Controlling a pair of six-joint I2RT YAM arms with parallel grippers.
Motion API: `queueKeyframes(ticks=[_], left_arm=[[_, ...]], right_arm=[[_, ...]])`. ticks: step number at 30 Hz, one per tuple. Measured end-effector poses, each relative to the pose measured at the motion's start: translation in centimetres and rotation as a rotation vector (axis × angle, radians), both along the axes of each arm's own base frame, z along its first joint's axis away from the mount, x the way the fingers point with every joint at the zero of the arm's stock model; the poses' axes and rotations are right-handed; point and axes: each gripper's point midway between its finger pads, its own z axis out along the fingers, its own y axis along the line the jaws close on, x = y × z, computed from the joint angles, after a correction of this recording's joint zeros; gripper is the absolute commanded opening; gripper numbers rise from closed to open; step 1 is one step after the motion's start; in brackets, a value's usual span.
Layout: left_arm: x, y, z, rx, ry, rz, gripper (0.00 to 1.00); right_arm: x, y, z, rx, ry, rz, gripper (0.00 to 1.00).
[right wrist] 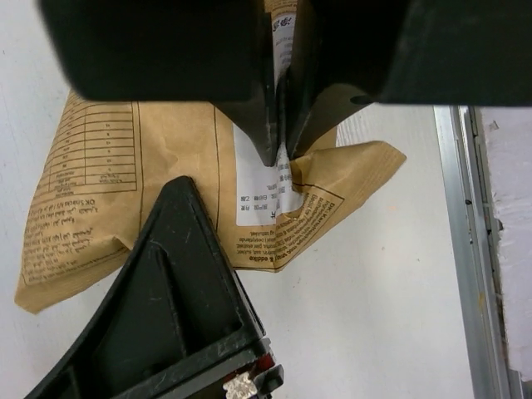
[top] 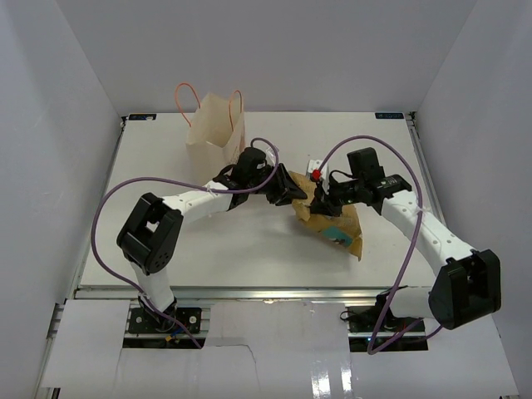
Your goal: Place the snacks into the paper bag
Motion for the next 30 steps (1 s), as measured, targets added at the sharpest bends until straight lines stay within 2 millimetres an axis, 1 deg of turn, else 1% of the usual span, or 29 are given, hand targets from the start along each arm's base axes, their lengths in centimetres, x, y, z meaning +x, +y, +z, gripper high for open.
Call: queueKeyframes(ticks=[1, 2, 3, 5, 6, 7, 9, 11, 13, 17, 19, 21, 23, 27, 30], left_arm=[[0.0, 0.0, -0.1, 0.005, 0.000, 0.001, 0.26], [0.0, 0.1, -0.1, 0.009, 0.002, 0.001, 0.23], [0.0, 0.0, 0.0, 0.013, -0.003, -0.001, 0.20], [0.2, 0.1, 0.2, 0.028, -0.022, -0.005, 0.14], [0.3, 0.1, 0.4, 0.037, -0.034, -0.010, 0.12], [0.5, 0.1, 0.4, 0.047, -0.045, -0.012, 0.10], [0.6, 0.2, 0.7, 0.068, -0.070, -0.020, 0.07], [0.9, 0.4, 0.9, 0.096, -0.107, -0.031, 0.05], [1.0, 0.8, 1.1, 0.137, -0.153, -0.048, 0.04], [1.5, 1.7, 2.9, 0.208, -0.268, -0.080, 0.01], [2.0, 2.3, 4.9, 0.248, -0.357, -0.094, 0.00], [2.7, 2.8, 7.9, 0.279, -0.457, -0.095, 0.00], [3.5, 3.2, 11.8, 0.291, -0.566, -0.080, 0.00], [4.9, 4.7, 21.0, 0.268, -0.791, -0.006, 0.00], [5.4, 6.1, 27.6, 0.229, -0.930, 0.066, 0.00]], right_arm=[[0.0, 0.0, 0.1, 0.001, -0.002, 0.001, 0.19], [-0.1, 0.0, 0.1, 0.001, -0.003, 0.002, 0.25], [-0.1, 0.0, 0.1, 0.000, -0.004, 0.004, 0.37], [-0.4, 0.1, 0.1, -0.002, -0.002, 0.019, 0.47], [-0.6, 0.0, 0.2, -0.004, -0.002, 0.024, 0.58], [-0.6, 0.0, 0.3, -0.006, -0.009, 0.030, 0.61], [-0.6, -0.2, 1.2, -0.007, -0.030, 0.033, 0.66], [-0.1, -0.7, 2.6, 0.002, -0.054, 0.020, 0.67], [1.3, -1.7, 4.8, 0.030, -0.098, -0.021, 0.68], [5.3, -5.7, 9.7, 0.072, -0.211, -0.165, 0.68], [6.5, -7.4, 11.4, 0.080, -0.257, -0.220, 0.68], [7.3, -8.6, 12.2, 0.088, -0.275, -0.262, 0.68], [7.8, -9.8, 12.3, 0.092, -0.270, -0.308, 0.67], [8.7, -11.5, 11.8, 0.100, -0.252, -0.375, 0.67], [8.8, -11.8, 10.6, 0.104, -0.223, -0.395, 0.67]])
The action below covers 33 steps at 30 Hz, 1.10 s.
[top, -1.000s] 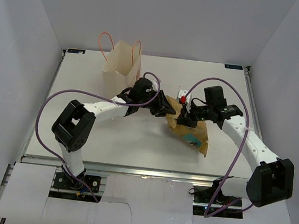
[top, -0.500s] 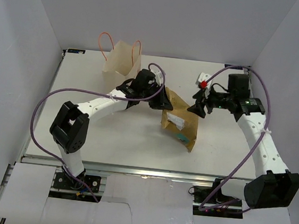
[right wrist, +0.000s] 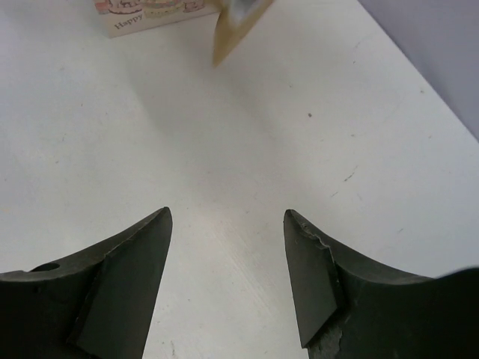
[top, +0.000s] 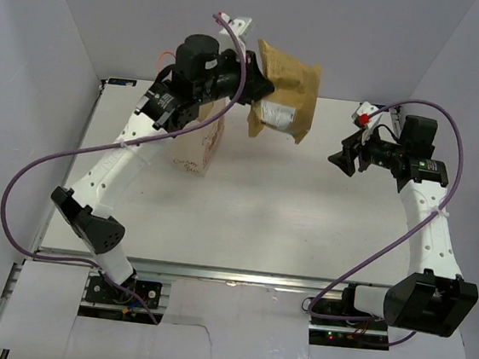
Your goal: Place the snacks into the paper bag
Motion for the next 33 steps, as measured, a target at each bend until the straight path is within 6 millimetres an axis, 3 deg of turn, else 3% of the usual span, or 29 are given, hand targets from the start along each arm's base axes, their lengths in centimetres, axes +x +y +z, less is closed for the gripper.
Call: queueKeyframes(ticks=[3, 5, 10, 15, 19, 30, 33], left_arm=[[0.4, 2.1, 5.6, -0.056, -0.123, 0.051, 0.00], [0.7, 3.5, 8.1, -0.080, -0.182, 0.092, 0.00], [3.4, 9.7, 12.1, -0.129, -0.286, 0.256, 0.00], [6.4, 15.7, 13.1, -0.119, -0.330, 0.446, 0.00], [6.6, 17.6, 13.3, -0.090, -0.345, 0.504, 0.00], [2.3, 21.5, 14.5, 0.028, -0.408, 0.608, 0.00], [0.8, 22.3, 13.9, 0.056, -0.400, 0.623, 0.00]], right_arm=[[-0.2, 0.1, -1.7, 0.010, 0.046, -0.005, 0.67], [-0.3, 0.1, -2.5, 0.014, 0.066, -0.008, 0.67], [-0.4, 0.1, -3.8, 0.016, 0.090, -0.010, 0.67], [-0.5, 0.0, -4.7, 0.015, 0.105, -0.012, 0.67], [-0.7, 0.0, -5.5, 0.015, 0.122, -0.013, 0.67], [-0.5, 0.0, -6.6, 0.016, 0.148, -0.014, 0.67], [-0.5, 0.0, -7.0, 0.015, 0.157, -0.016, 0.67]])
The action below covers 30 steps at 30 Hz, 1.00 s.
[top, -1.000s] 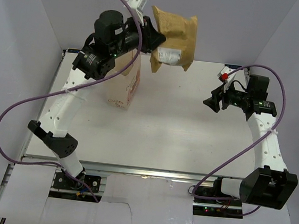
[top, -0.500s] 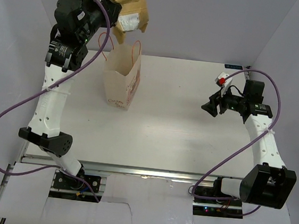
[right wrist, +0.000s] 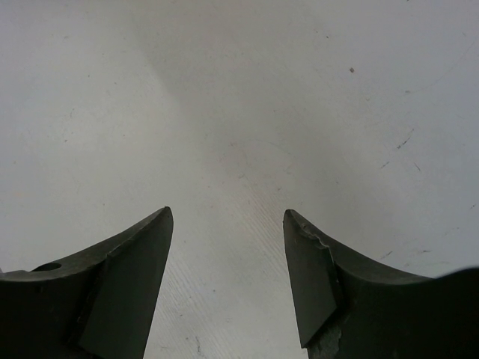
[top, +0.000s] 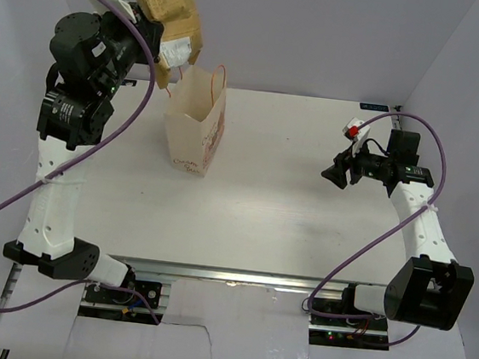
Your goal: Place the snacks into the paper bag
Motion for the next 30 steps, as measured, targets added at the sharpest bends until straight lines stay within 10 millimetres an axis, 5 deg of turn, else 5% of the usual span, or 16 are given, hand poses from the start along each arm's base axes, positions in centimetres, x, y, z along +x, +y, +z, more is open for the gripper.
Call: queueKeyframes(ticks=[7, 17, 30], left_arm=[[-2.0, 0.5, -4.0, 0.035, 0.121, -0.005, 0.00], [-1.3, -1.0, -10.9, 0.048, 0.333, -0.062, 0.00], [-0.2, -2.0, -13.0, 0.035, 0.396, -0.091, 0.10]], right_arm=[[0.0, -0.1, -0.1, -0.003, 0.003, -0.003, 0.67], [-0.1, -0.1, -1.1, -0.005, 0.030, -0.006, 0.67], [-0.5, -0.2, -2.3, -0.006, 0.061, -0.009, 0.67]])
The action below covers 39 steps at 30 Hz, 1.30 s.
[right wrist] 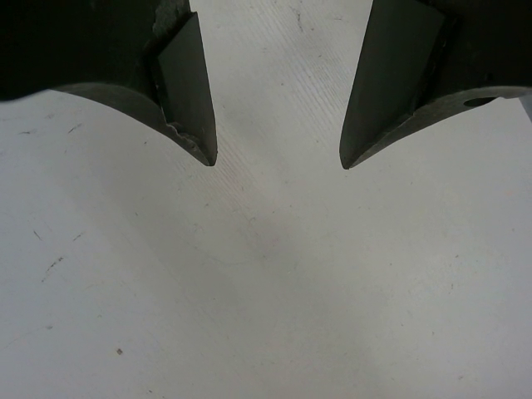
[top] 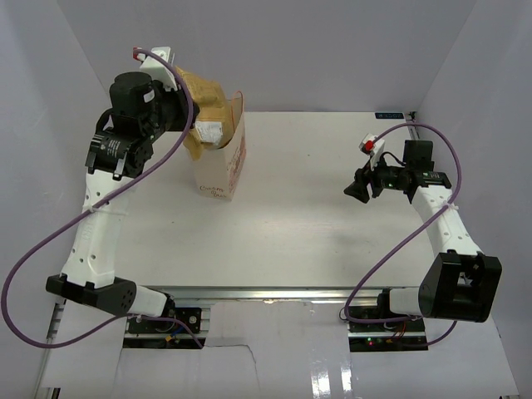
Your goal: Place the snacks into the paper bag
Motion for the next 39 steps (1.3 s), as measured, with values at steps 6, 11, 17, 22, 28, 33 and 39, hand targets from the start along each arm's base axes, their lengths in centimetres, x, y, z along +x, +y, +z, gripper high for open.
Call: queueKeyframes(ticks=[6, 11, 17, 22, 28, 33, 39], left_arm=[[1.2, -0.3, -2.1, 0.008, 0.054, 0.007, 0.41], [2.4, -0.3, -2.9, 0.010, 0.070, 0.032, 0.67], [4.2, -0.6, -2.1, -0.005, 0.051, 0.053, 0.81], [4.9, -0.7, -0.9, -0.012, 0.017, 0.059, 0.97], [1.2, 1.4, -2.1, 0.000, -0.063, 0.096, 0.98], [-6.0, 4.0, -6.0, -0.034, -0.115, 0.125, 0.98], [-9.6, 5.1, -10.4, -0.129, -0.108, 0.165, 0.98]], right_arm=[[0.1, 0.0, -0.4, 0.000, 0.013, -0.002, 0.67], [0.2, 0.0, -0.6, 0.007, 0.028, -0.008, 0.67], [0.3, 0.0, -0.8, 0.012, 0.039, -0.014, 0.67], [0.4, -0.2, -1.2, 0.006, 0.057, -0.033, 0.70], [0.9, -1.0, -2.4, -0.024, 0.107, -0.094, 0.90], [1.7, -1.6, -1.8, -0.051, 0.085, -0.126, 0.90], [3.4, -2.5, 0.8, -0.087, 0.012, -0.165, 0.90]])
